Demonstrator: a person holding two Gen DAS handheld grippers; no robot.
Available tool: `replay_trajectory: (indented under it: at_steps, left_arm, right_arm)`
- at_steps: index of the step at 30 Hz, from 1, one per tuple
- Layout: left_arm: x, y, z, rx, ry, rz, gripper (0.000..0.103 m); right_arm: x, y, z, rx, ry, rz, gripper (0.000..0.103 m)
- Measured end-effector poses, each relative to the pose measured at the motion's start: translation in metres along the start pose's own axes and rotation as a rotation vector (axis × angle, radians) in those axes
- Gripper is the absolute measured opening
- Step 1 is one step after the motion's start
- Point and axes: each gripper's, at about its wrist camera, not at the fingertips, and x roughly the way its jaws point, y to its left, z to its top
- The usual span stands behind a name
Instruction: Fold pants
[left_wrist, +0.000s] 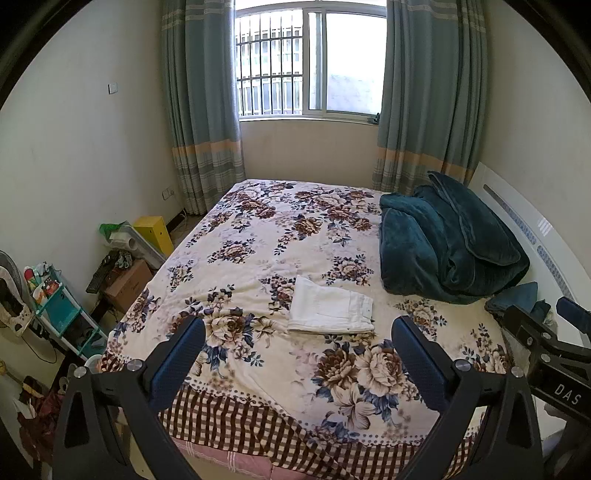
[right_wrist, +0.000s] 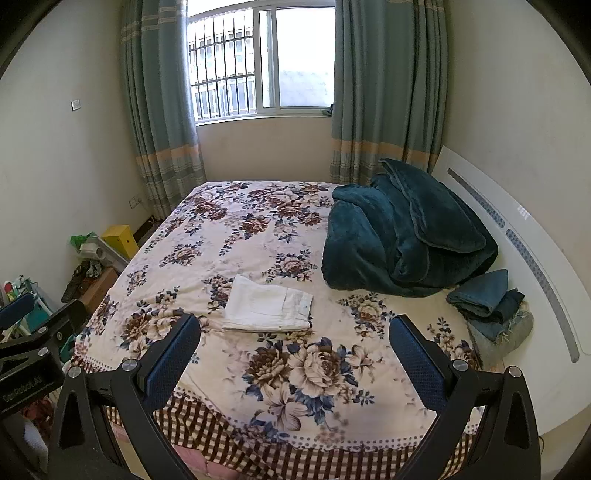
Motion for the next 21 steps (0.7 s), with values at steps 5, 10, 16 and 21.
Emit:
replay_trajectory:
  at_steps: [5,10,16,21]
  left_arm:
    - [-0.0006,0.0000,-0.0008,-0.001,0.001,0.000,0.103]
    - [-0.0005,-0.0005,-0.0006,-0.001,0.000,0.001,0.103]
    - [-0.0010,-0.0004,-0.0013,-0.003,0.001,0.000,0.103]
    - [-0.0005,-0.0028,0.0001,0.002,-0.012,-0.001,0.103]
  right_arm:
    - [-0.0004,-0.0005,-0.0009,0.001,0.002,0.001,0.103]
    - [-0.0003,-0.0007,-0.0008,0.002,0.000,0.000,0.103]
    - [0.0002,-0.0013,-0.0012,0.000,0.003,0.000,0.103]
    - [-0.0002,-0.0025,-0.0018,0.003,0.003,0.001,0.103]
